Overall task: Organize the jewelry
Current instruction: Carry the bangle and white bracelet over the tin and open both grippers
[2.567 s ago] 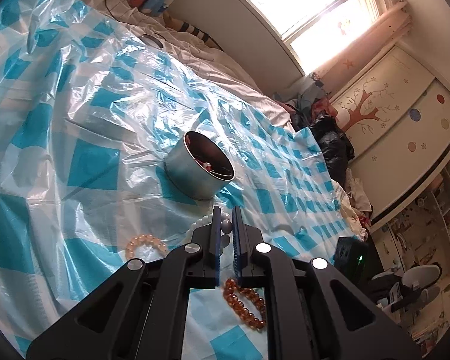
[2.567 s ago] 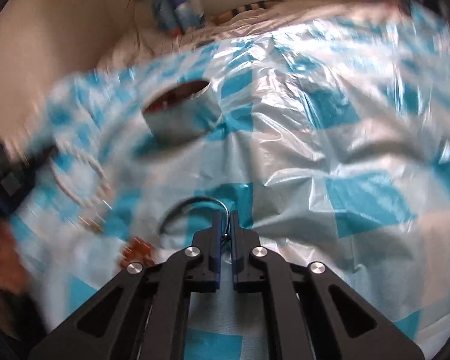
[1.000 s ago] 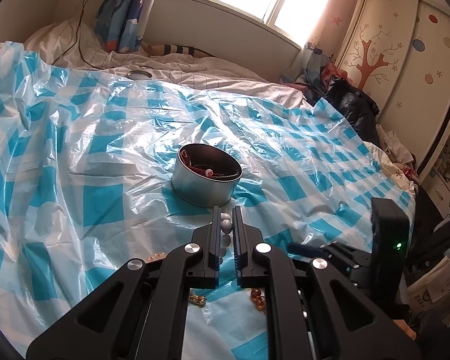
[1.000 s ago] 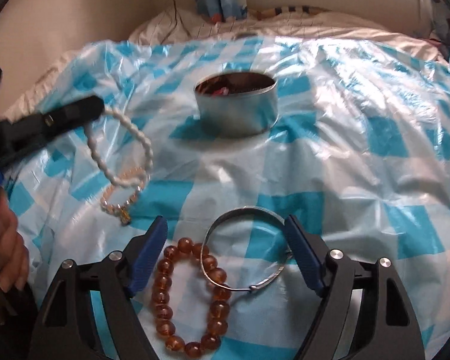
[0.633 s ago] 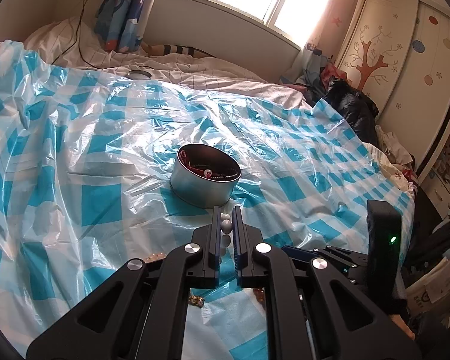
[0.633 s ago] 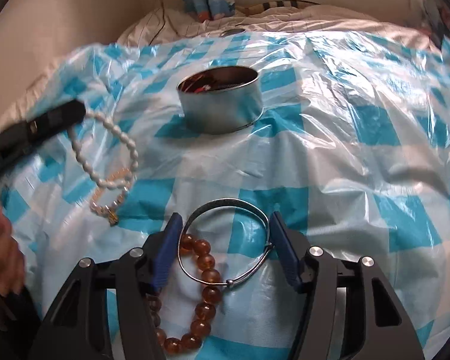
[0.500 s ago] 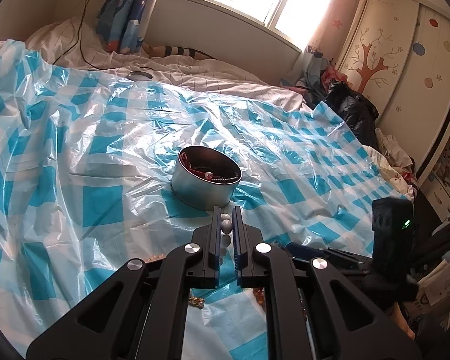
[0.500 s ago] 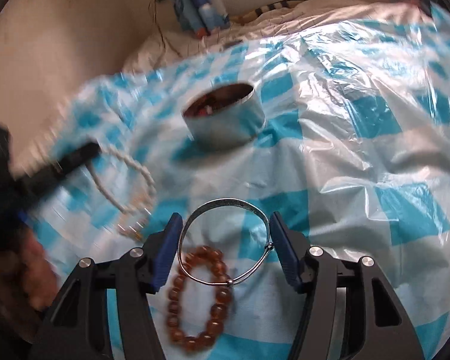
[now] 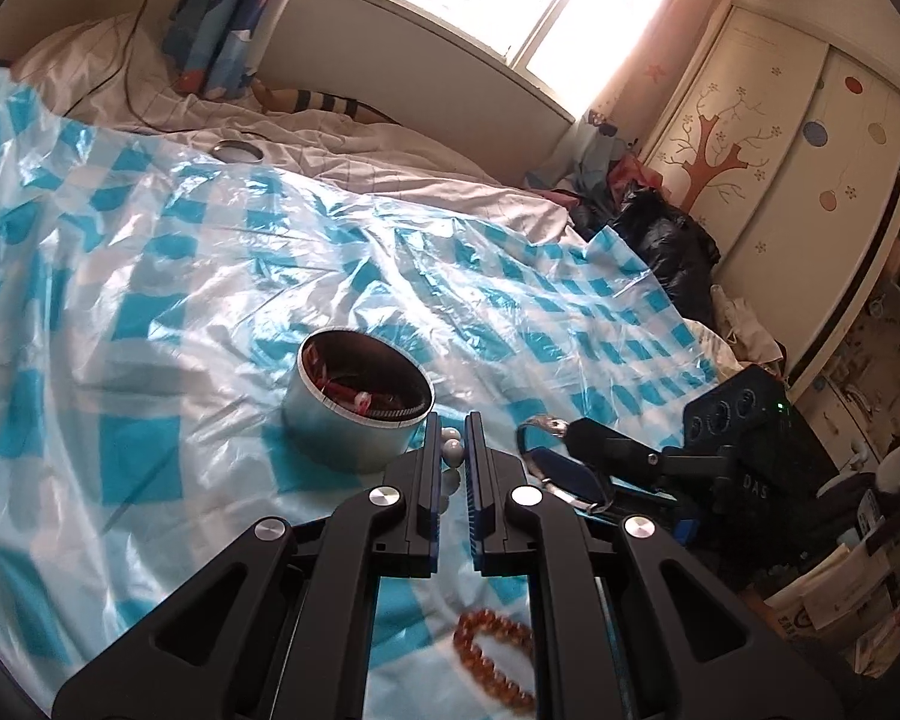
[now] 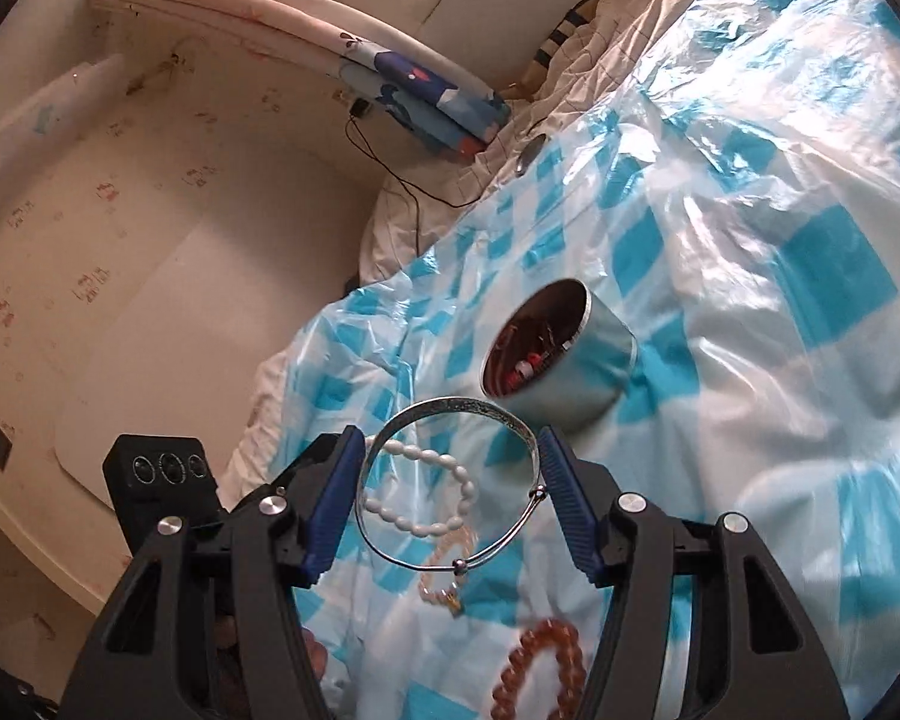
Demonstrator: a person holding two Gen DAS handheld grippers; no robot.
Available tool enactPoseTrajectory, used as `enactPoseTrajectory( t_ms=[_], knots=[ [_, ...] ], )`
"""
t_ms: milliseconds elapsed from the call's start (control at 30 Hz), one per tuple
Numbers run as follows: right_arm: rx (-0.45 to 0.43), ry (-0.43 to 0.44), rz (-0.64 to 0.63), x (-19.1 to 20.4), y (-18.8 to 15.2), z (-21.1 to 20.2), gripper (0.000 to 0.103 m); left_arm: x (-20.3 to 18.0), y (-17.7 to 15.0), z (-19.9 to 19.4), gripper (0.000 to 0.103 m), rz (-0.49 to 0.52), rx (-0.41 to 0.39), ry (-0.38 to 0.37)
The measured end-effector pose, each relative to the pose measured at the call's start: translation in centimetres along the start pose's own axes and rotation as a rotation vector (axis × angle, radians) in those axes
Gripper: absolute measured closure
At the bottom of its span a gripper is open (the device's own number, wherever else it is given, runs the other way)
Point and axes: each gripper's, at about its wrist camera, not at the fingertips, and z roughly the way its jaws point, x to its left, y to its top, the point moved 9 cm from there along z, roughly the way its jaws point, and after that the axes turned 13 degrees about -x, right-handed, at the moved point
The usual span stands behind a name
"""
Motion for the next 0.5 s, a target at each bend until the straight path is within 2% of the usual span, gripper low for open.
enactPoseTrajectory(
  t_ms=[367, 433, 467, 500],
  knots=[
    [-0.032, 0.049, 0.057, -1.2, 3.7, 2.6, 0.044, -0.4, 4.5, 5.6, 0.096, 0.000, -0.023, -0.054],
    [-0.034, 0.043, 0.058, -1.6, 4.2, 3.3, 0.044, 0.5, 4.4, 7.7, 0.096, 0.010, 0.014, -0.026],
    [-0.034, 0.040, 0.056, -1.7, 4.2, 3.6, 0.044, 1.6, 3.5, 9.2, 0.096, 0.022, 0.076, 0.015],
    [-0.029, 0.036, 0.056, -2.0, 4.4, 4.2, 0.044, 3.4, 2.0, 10.8, 0.096, 0.035, 0.158, 0.097]
  ],
)
